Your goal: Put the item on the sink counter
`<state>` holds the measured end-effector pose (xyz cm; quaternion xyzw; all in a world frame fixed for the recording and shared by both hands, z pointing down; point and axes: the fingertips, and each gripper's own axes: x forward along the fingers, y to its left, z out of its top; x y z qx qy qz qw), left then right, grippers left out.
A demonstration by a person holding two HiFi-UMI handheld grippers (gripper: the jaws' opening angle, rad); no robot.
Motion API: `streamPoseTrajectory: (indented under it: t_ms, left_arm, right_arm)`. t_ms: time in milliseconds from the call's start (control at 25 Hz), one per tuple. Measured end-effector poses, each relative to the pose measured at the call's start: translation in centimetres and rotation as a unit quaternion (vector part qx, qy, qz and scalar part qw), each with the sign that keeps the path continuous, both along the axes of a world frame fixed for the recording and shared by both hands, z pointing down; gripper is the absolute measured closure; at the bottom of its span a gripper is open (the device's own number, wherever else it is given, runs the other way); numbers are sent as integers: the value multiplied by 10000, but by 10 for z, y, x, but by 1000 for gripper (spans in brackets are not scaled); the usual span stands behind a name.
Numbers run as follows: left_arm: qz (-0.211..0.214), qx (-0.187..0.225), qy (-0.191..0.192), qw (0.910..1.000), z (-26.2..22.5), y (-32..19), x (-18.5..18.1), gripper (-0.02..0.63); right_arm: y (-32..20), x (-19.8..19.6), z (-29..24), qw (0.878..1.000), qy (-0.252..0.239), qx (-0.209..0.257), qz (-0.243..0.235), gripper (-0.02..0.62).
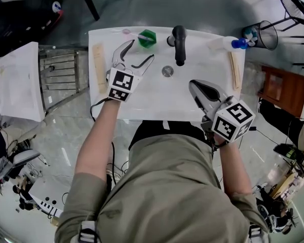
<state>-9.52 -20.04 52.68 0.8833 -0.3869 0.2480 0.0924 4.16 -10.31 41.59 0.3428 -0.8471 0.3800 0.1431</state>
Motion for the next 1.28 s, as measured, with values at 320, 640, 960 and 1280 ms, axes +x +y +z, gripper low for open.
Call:
streamPoseTrajectory:
  t_ms: [320,640,960,1280]
  left_arm:
    - [-146,-88,41,9998,-12,37,-5,323]
    - [-29,39,285,9996,-46,73,12,432]
    - [15,341,475,9983,-95,89,19,523]
    - [122,589,664,9960,-139,105,30,585]
  right_arm:
    - [9,2,-11,9999,-30,124,-25,584]
    - [18,4,-21,9997,-72,238,-23,584]
    - [24,6,-33,9992,-122,382,41,584]
    - [23,8,-46,9982,-180,553,123,584]
